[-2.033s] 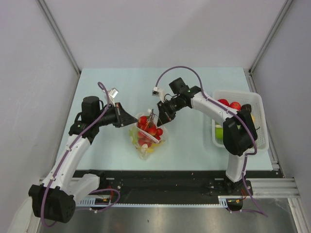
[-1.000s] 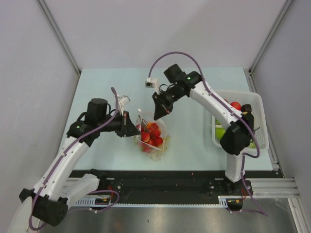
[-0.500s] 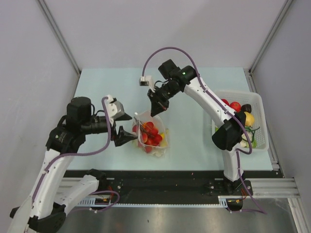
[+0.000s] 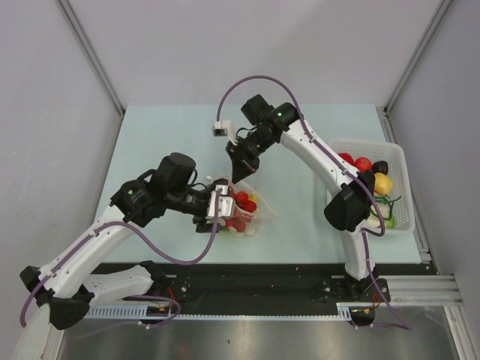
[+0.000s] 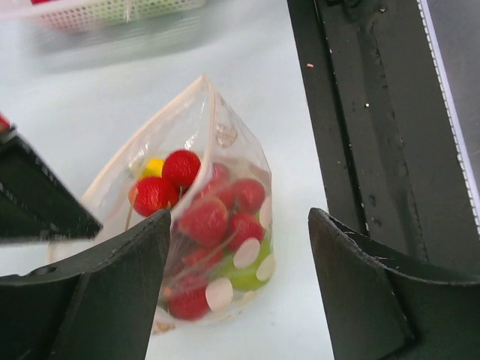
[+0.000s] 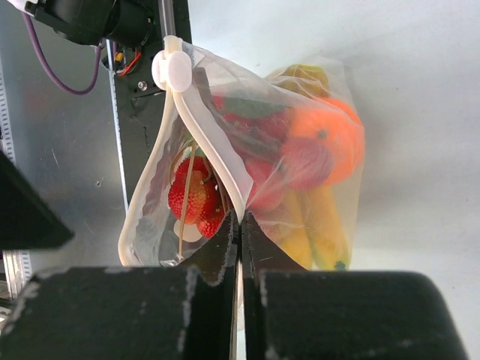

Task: Place the food in the zip-top bag and seal the zipper
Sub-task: Adjust the zipper food storage bag at the center of the board.

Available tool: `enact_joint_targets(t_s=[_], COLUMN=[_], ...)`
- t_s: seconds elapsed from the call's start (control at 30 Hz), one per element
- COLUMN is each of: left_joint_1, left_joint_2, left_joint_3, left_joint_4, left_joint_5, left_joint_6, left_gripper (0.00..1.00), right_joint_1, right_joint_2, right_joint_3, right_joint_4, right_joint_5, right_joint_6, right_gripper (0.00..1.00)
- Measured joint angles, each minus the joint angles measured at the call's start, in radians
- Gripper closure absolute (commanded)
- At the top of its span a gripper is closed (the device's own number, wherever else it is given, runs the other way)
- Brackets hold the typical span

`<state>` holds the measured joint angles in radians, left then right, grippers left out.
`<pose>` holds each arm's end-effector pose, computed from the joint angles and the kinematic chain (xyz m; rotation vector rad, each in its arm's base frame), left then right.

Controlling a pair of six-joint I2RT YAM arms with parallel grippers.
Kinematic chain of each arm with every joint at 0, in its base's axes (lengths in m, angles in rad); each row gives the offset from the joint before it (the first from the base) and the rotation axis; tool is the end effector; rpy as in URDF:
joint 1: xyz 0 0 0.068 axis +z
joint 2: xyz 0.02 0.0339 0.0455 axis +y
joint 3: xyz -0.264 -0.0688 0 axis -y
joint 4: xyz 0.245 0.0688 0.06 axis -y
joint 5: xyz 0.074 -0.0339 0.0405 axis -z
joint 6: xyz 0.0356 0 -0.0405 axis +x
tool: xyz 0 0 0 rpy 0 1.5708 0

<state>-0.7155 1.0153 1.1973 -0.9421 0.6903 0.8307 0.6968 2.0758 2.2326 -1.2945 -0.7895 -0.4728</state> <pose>0.1243 -0.1381 0.3713 1.7790 1.3373 -0.7352 0.3074 0.2902 0.3521 -1.6231 2.0228 1.1328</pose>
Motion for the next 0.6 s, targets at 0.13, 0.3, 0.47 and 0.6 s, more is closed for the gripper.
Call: enact_joint_targets(t_s=[0.13, 0.3, 0.47, 0.6], left_joint_1=[-0.099, -0.182, -0.212, -0.212], left_joint_2=[0.027, 0.08, 0.151, 0.188], left_joint_3=[-0.004, -0.03, -0.063, -0.07], left_joint_4=[0.079, 0.16, 0.174, 0.167], left_joint_5=[-0.072, -0.164, -0.23, -0.277], left_joint_6=[-0.001, 0.013, 0.045, 0.059], left_gripper=[0.22, 0.34, 0.85, 1.0], right_joint_1=[0.0, 0.0, 0.003, 0.008], right_joint_2=[0.0, 0.001, 0.001, 0.003], right_joint_3=[0.003, 0.005, 0.008, 0.019], right_joint_4=[-0.003, -0.009, -0.016, -0.03], right_joint_5=[0.0, 0.0, 0.0, 0.002], right_joint_6=[0.001, 0.005, 0.009, 0.009], right_gripper=[1.0, 1.0, 1.0, 1.0])
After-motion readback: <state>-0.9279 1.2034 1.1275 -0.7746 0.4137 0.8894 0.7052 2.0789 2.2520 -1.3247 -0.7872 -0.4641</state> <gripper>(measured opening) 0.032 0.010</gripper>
